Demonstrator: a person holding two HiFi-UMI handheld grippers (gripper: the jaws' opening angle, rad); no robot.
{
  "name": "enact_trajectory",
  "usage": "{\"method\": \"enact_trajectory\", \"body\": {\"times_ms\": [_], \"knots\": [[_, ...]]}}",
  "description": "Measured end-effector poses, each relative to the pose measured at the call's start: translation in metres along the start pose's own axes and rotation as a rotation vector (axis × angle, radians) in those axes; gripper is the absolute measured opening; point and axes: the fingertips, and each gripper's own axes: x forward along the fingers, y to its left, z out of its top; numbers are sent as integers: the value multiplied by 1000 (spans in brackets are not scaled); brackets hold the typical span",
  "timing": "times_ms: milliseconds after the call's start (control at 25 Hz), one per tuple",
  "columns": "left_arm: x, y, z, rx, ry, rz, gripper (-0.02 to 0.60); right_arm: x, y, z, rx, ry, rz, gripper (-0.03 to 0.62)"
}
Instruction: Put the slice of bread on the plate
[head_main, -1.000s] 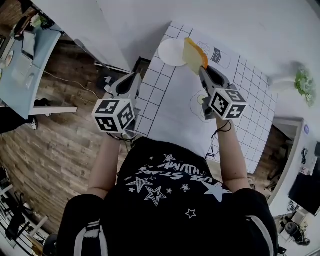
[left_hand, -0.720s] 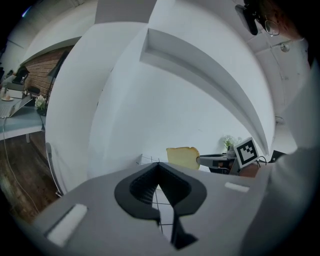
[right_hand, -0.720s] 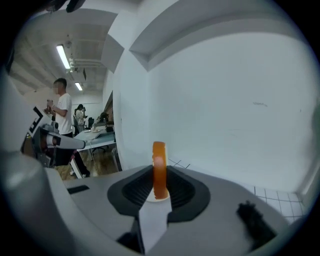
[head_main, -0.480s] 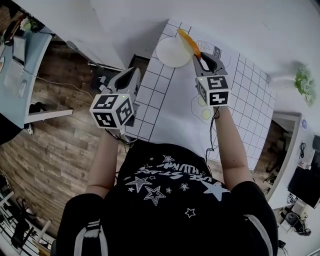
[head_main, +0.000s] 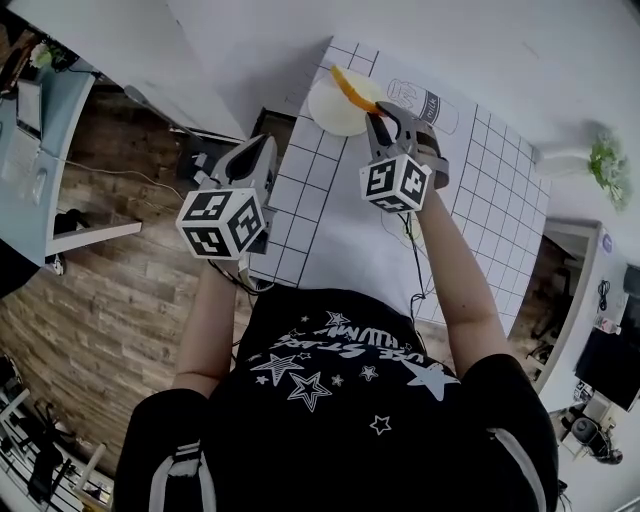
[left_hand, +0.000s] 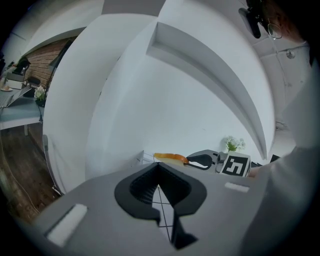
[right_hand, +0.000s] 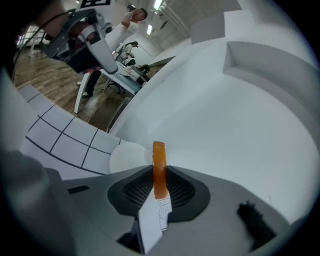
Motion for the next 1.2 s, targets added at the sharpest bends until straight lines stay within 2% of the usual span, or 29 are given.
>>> {"method": "enact_trajectory", "body": {"times_ms": [120,320,640,1200], "knots": [[0,3,-3,-6,8,3,9,4,14,1,-85,7,13,86],[0,4,-7,-17,11,8,9,6,32,0,-148,12,28,86],[-3,3,-11,-26,13,9,9,5,61,-7,-306,28,85,86],[-10,0,-15,-30,14,1,9,11,87,-19,-280,82,211,98]]}}
